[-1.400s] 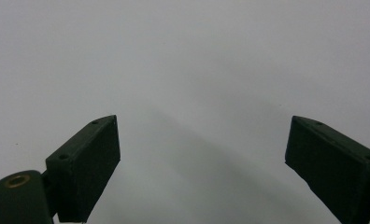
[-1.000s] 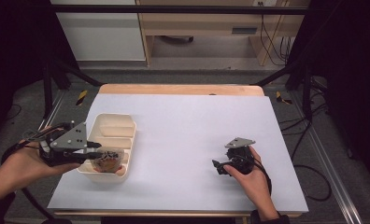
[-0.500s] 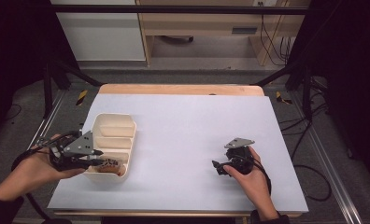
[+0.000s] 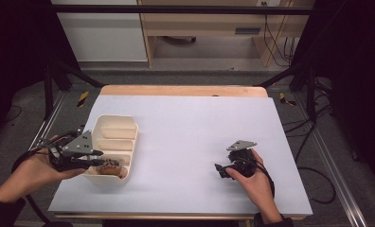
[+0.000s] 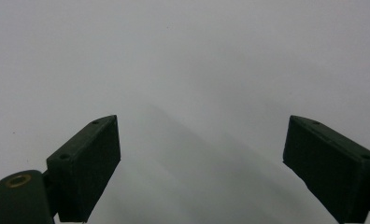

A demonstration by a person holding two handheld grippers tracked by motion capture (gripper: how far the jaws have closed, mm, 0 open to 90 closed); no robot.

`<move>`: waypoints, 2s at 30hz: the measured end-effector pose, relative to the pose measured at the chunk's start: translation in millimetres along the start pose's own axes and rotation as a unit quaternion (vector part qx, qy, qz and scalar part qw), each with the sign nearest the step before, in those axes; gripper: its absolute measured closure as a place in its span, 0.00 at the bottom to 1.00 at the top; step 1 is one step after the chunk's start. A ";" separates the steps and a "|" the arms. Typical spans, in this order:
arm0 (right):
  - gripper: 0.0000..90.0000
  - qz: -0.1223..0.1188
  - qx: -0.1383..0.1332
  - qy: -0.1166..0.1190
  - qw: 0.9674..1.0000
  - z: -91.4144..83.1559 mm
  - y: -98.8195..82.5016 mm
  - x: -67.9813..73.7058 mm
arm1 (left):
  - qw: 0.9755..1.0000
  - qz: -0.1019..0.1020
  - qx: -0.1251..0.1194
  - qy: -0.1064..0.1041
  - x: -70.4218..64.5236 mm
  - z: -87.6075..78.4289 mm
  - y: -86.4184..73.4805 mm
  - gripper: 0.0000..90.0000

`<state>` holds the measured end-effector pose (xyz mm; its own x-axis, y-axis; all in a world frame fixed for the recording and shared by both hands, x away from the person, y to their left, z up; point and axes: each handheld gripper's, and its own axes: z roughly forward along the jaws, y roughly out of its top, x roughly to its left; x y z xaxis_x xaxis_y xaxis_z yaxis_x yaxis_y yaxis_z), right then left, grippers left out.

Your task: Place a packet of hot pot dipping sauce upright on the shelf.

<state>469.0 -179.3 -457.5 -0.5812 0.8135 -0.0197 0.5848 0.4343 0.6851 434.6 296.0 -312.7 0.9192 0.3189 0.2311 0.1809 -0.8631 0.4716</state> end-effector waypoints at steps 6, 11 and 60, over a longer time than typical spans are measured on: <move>0.12 0.000 0.004 0.001 1.000 1.5 -0.6 -0.2 | 1.000 -0.012 -0.003 0.002 2.3 0.6 -5.0 0.79; 0.12 -0.002 0.007 0.003 1.000 2.7 -0.9 0.4 | 1.000 -0.018 0.000 0.004 3.5 4.9 -9.6 0.78; 0.10 0.005 -0.022 -0.005 1.000 -2.8 0.6 -0.6 | 0.989 -0.040 -0.133 0.049 -34.9 39.6 103.6 0.12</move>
<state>468.1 -180.6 -455.0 -0.5700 0.8214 -0.0190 0.5651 0.4087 0.7167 435.1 180.0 -305.7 0.8653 0.4292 0.2587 0.1409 -0.7038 0.6963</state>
